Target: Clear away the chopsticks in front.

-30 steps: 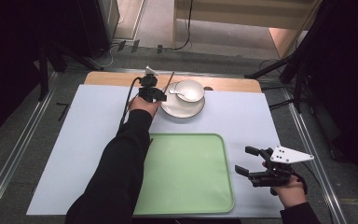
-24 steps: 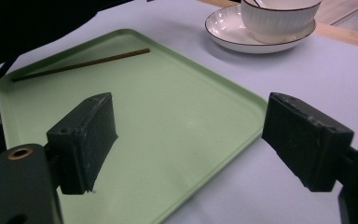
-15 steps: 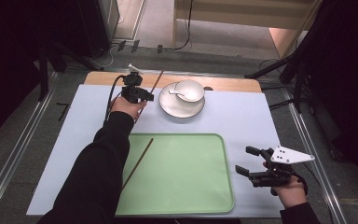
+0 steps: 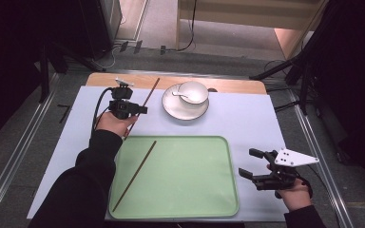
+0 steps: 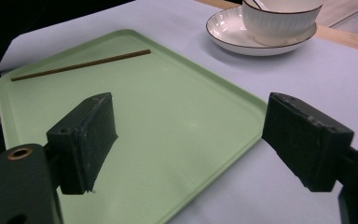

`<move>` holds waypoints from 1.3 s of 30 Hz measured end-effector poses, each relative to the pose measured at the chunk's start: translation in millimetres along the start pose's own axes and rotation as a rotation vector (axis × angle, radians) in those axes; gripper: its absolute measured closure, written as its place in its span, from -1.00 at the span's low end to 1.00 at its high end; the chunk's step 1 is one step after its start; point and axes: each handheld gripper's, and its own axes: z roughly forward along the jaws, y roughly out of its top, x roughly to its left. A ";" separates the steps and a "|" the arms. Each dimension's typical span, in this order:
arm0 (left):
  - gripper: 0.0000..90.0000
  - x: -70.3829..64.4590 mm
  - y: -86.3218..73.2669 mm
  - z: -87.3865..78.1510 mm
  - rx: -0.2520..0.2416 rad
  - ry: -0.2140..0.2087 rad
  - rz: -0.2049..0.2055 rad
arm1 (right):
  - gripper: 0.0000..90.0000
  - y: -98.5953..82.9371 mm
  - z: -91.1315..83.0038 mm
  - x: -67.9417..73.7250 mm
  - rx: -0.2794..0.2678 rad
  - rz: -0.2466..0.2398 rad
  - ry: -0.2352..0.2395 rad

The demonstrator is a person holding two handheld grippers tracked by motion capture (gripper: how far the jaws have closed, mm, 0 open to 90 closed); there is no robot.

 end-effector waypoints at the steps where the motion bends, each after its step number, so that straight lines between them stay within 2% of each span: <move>1: 0.91 -1.4 -3.5 -2.0 0.000 -0.003 0.002 | -0.60 0.1 0.3 0.3 0.002 0.001 -0.001; 3: 0.91 -3.6 -10.8 -6.4 0.001 -0.018 0.004 | -0.60 0.4 0.5 0.9 0.004 0.002 -0.004; 6: 0.91 -9.8 -21.7 -12.4 -0.006 -0.003 0.037 | -0.60 0.5 0.9 1.3 0.005 0.005 -0.005; 10: 0.91 -15.0 -37.3 -17.5 0.002 -0.017 0.060 | -0.60 0.2 0.8 1.1 0.006 0.006 -0.008; 13: 0.91 -19.4 -47.9 -22.4 -0.017 -0.035 0.061 | -0.60 -0.2 0.8 1.4 0.008 0.009 -0.009; 16: 0.91 -24.1 -58.2 -23.6 -0.011 -0.052 0.065 | -0.60 -0.8 1.3 1.1 0.015 0.005 -0.008; 25: 0.91 -31.7 -92.4 -12.9 0.042 -0.078 0.054 | -0.60 -0.4 1.0 2.0 0.013 0.007 -0.006; 31: 0.91 -35.0 -112.6 3.5 0.088 -0.057 0.059 | -0.60 0.1 2.0 2.5 0.014 -0.002 0.001; 39: 0.91 -38.9 -136.3 9.0 0.131 -0.060 0.042 | -0.60 0.1 1.8 3.0 0.012 0.000 0.003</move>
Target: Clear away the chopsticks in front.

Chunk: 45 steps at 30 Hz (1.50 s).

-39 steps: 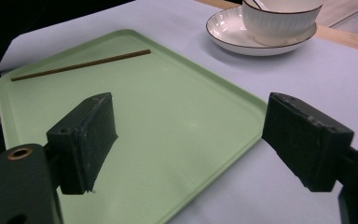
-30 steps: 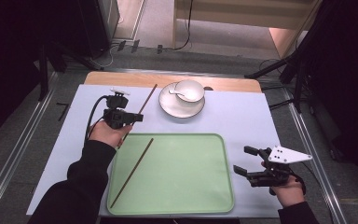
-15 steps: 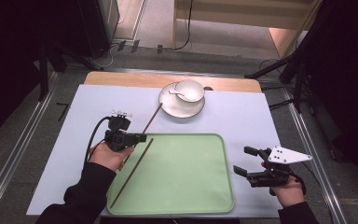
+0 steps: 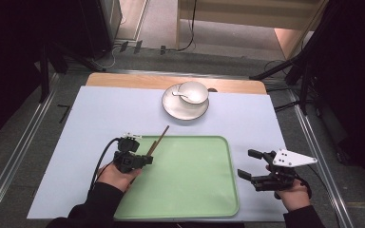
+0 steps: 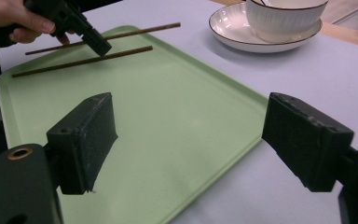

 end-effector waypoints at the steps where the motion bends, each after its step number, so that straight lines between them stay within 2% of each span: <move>1: 0.91 -1.0 -3.2 -0.4 0.008 0.006 0.005 | -0.60 0.1 -0.1 0.2 -0.001 0.001 0.002; 5: 0.91 -2.1 -14.2 -1.9 0.026 0.022 -0.006 | -0.60 0.3 -0.1 0.8 0.002 -0.002 0.003; 7: 0.91 -0.1 -19.3 -3.2 0.027 0.022 -0.031 | -0.60 0.4 0.0 0.9 0.002 -0.003 0.002; 11: 0.90 4.1 -27.0 -4.8 0.044 0.038 -0.046 | -0.60 0.7 0.1 1.1 -0.001 -0.007 0.001; 20: 0.82 4.4 -33.0 -8.6 0.037 0.068 -0.046 | -0.60 0.9 -0.2 1.5 -0.001 -0.006 0.003; 26: 0.89 10.0 -34.1 -13.2 0.034 0.099 -0.083 | -0.60 1.1 -0.5 2.1 0.001 -0.008 0.004; 30: 0.87 12.4 -33.9 -13.6 0.031 0.078 -0.091 | -0.60 1.4 0.1 2.5 0.002 -0.011 0.003; 33: 0.84 13.7 -33.2 -13.3 0.034 0.053 -0.083 | -0.60 1.4 0.3 2.4 0.003 -0.012 0.003; 36: 0.80 15.7 -32.6 -14.0 0.034 0.051 -0.082 | -0.60 1.2 0.1 2.3 0.005 -0.012 0.002; 45: 0.67 21.5 -29.1 -22.5 -0.006 0.010 -0.078 | -0.60 1.2 0.0 2.5 0.004 -0.011 0.005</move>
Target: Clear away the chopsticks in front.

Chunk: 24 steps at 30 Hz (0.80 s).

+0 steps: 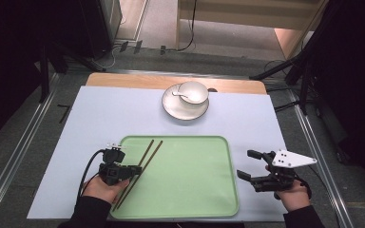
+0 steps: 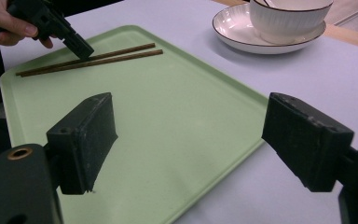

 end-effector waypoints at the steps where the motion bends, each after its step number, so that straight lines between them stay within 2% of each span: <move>1: 0.64 0.4 0.7 -1.4 -0.004 -0.003 0.002 | -0.60 0.0 0.1 -0.1 -0.001 -0.001 0.001; 5: 0.48 3.5 4.2 -8.3 -0.025 -0.026 0.035 | -0.60 0.0 0.0 -0.2 -0.001 0.001 0.001; 7: 0.30 5.3 6.1 -11.2 -0.036 -0.050 0.074 | -0.60 -0.1 0.0 -0.3 0.000 0.000 0.002; 10: 0.05 7.8 6.7 -15.0 -0.071 -0.078 0.155 | -0.60 0.0 0.4 -0.1 0.000 -0.001 0.006; 12: -0.04 10.2 7.7 -17.1 -0.072 -0.084 0.170 | -0.60 0.1 0.4 0.1 0.001 -0.002 0.007; 16: -0.15 15.8 11.1 -24.0 -0.097 -0.102 0.202 | -0.60 0.2 0.3 -0.2 0.000 0.000 0.008; 19: -0.23 21.4 11.9 -29.0 -0.107 -0.124 0.242 | -0.60 0.2 0.6 -0.1 0.001 -0.003 0.012; 21: -0.25 23.4 11.7 -30.7 -0.111 -0.121 0.258 | -0.60 0.2 0.8 0.3 0.002 -0.003 0.015; 22: -0.26 27.3 11.2 -35.8 -0.136 -0.106 0.288 | -0.60 0.2 0.7 0.4 0.004 -0.005 0.017; 24: -0.30 32.0 10.8 -41.6 -0.163 -0.105 0.306 | -0.60 0.3 0.5 1.0 0.006 -0.003 0.018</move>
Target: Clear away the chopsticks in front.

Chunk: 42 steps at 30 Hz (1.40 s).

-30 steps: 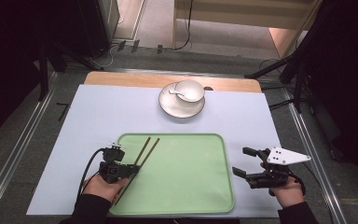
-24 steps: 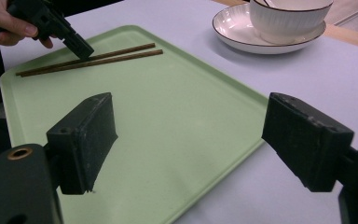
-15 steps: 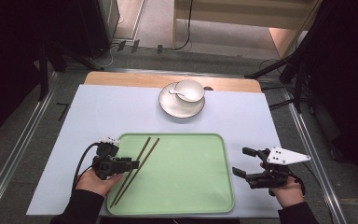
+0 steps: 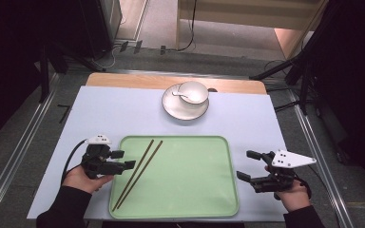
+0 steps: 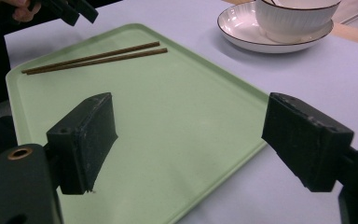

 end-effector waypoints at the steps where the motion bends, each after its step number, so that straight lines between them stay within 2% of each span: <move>1: -0.32 2.1 -0.6 -3.1 -0.009 0.001 0.007 | -0.60 0.0 0.0 0.0 0.000 0.001 0.000; 11: -0.33 22.0 -14.2 -32.0 -0.054 0.068 0.028 | -0.60 -0.2 -0.8 -0.7 0.001 0.004 0.000; 16: -0.32 29.1 -20.2 -43.4 -0.061 0.096 0.018 | -0.61 -0.2 -1.4 -0.7 0.001 0.013 0.003; 20: -0.33 34.6 -26.9 -53.7 -0.087 0.127 0.047 | -0.61 -0.2 -2.0 -1.5 -0.002 0.021 0.004; 22: -0.33 36.8 -29.7 -58.4 -0.099 0.135 0.046 | -0.61 -0.3 -2.2 -1.7 -0.003 0.022 0.004; 28: -0.33 39.1 -36.4 -67.5 -0.117 0.148 0.071 | -0.62 0.0 -3.2 -1.9 -0.008 0.030 0.001; 31: -0.34 40.6 -39.2 -68.1 -0.130 0.141 0.082 | -0.62 0.1 -3.4 -1.8 -0.009 0.032 0.001; 42: -0.35 41.4 -39.6 -68.1 -0.142 0.137 0.078 | -0.62 0.3 -3.2 -1.5 -0.011 0.028 0.005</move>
